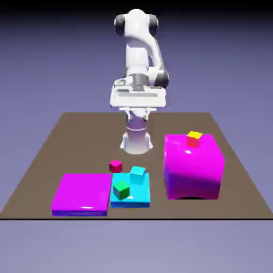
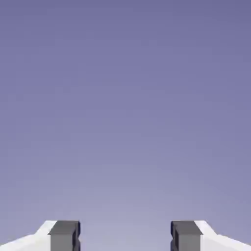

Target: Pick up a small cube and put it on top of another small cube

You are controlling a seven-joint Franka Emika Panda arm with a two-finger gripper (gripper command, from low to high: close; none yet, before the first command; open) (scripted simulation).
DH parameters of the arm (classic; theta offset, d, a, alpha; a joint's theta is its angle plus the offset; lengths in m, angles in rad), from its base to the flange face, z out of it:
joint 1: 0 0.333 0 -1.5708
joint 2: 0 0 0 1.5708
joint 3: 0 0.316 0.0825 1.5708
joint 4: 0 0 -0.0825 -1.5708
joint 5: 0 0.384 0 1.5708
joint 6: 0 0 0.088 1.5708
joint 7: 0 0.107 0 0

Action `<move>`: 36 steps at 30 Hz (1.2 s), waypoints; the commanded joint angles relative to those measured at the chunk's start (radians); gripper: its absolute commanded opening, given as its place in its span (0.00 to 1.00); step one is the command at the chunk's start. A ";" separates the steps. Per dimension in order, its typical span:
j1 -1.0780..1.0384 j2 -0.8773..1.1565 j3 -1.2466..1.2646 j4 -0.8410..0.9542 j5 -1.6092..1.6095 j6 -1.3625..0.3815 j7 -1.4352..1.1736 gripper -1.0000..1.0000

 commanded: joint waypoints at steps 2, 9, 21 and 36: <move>-0.017 0.065 0.000 -0.013 -0.087 -0.079 -0.033 0.50; -0.075 0.292 -0.002 -0.057 -0.391 -0.354 -0.147 0.50; -0.137 0.642 -0.068 -0.072 -0.832 -0.505 -0.129 0.50; -0.127 0.498 -0.003 -0.097 -0.666 -0.603 -0.249 0.00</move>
